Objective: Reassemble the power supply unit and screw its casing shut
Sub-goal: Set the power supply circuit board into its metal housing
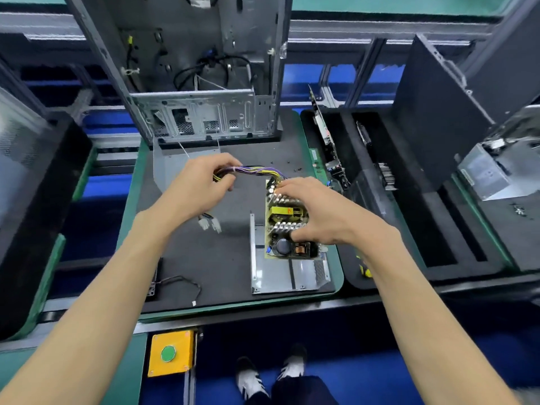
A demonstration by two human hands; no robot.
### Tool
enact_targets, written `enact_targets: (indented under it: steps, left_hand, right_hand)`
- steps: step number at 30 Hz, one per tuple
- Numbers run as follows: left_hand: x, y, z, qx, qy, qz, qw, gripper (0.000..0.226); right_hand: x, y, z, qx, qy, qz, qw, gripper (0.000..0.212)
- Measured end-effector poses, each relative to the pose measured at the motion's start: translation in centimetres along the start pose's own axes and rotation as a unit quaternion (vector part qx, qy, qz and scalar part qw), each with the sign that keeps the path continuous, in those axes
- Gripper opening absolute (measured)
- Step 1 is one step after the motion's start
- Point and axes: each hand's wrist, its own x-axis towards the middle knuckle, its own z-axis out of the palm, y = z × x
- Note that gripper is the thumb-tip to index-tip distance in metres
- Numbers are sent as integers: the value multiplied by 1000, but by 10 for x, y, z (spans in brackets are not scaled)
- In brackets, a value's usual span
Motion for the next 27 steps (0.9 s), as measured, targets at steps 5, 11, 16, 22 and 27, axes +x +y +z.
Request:
enact_targets:
  steps: [5,11,16,22,27]
  left_hand:
    - [6,-18,22,4,-44,-17,999,26]
    - [3,-42,32,26,-63,-49,996,33]
    - [6,-57,36,20,-70,-62,995,37]
    - [12,-66,40,26,-61,-92,994,33]
    - [16,-70,42,44,-76,-105,991,32]
  right_hand:
    - [-2,0,10,-54,-56,24,997,81]
    - [17,-12,28,-108,-107,24,988,64]
    - [33,-12,43,-141,-125,27,982,64]
    - [43,-7,59,-130,-113,20,985,60]
    - [46,-1,71,-124,-113,21,986,57]
